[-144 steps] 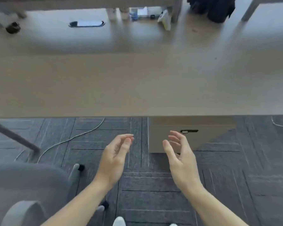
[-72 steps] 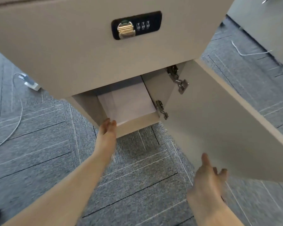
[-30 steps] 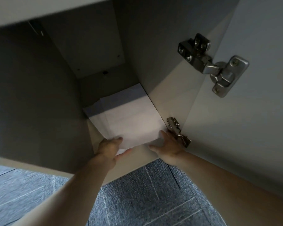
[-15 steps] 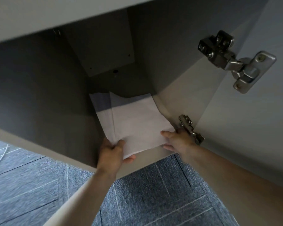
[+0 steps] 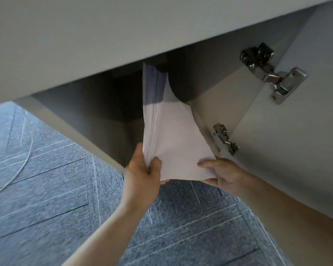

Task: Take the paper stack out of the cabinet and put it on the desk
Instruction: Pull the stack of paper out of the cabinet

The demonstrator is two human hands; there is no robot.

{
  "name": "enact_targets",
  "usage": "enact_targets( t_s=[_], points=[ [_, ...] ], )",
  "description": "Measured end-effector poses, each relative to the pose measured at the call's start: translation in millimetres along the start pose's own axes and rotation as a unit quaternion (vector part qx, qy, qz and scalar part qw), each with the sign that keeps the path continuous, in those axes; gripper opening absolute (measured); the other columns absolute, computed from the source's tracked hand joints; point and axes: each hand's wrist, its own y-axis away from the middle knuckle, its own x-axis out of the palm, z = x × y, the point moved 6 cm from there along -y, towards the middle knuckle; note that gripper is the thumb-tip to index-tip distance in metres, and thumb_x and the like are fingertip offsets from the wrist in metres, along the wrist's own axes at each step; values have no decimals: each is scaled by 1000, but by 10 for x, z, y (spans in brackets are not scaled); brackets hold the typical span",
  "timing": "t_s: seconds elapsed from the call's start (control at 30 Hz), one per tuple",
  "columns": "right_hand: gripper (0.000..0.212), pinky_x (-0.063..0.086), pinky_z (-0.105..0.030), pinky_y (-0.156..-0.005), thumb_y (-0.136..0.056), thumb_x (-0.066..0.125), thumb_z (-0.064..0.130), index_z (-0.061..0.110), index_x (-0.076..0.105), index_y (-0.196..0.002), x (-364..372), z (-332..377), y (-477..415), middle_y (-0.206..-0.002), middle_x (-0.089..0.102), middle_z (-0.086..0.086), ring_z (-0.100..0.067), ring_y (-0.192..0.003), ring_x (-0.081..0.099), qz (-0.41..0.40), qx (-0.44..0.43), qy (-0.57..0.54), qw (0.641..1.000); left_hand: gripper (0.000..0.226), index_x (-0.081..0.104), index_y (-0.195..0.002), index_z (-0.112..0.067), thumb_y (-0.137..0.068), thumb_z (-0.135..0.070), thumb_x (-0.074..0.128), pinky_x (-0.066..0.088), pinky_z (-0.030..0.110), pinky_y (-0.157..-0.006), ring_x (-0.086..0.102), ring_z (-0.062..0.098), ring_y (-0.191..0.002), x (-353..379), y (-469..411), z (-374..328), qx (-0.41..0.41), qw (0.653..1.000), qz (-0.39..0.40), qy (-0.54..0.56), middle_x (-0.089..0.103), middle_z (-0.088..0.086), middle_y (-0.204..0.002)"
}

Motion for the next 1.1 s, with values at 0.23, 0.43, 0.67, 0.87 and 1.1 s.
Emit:
enact_targets(
  t_s=[0.23,0.43,0.67,0.87,1.1],
  points=[
    [27,59,-34,-76,-88,68,11,13,69,-115,-69,203,1597,-106,76,-5,-22,-96,69,62,42,44,996,42,58,-106,-40,-99,1,48,64,47,-54,74,21,-54,-595,976,-847,-159,979,54,115,72,6,-95],
    [38,60,-45,-86,-86,73,19,13,68,-123,-110,659,3233,-118,76,-12,-34,-110,71,48,77,97,991,34,64,-121,-22,-97,-1,51,58,36,-52,75,38,-61,-1237,1852,-1815,-252,949,110,152,76,8,-81],
    [22,60,-38,-73,-89,71,11,8,66,-111,59,1122,5124,-99,78,-12,-30,-87,74,-2,111,129,985,26,64,-116,-19,-97,-6,54,58,33,-52,72,25,-57,-2102,2644,-3083,-346,909,165,164,75,18,-88],
    [31,54,-21,-47,-93,67,12,8,61,-123,467,1766,6465,-97,75,-4,-19,-76,73,2,96,177,980,20,64,-115,-7,-96,-10,59,62,39,-59,74,29,-63,-2976,3017,-4074,-389,881,203,179,76,19,-87],
    [38,61,-28,-65,-92,67,9,15,62,-128,1111,2447,7762,-108,80,-3,-21,-91,79,70,-8,168,983,46,68,-128,-6,-85,-19,76,49,49,-103,71,36,-113,-4058,3089,-4875,-374,841,276,277,77,15,-123]
  ],
)
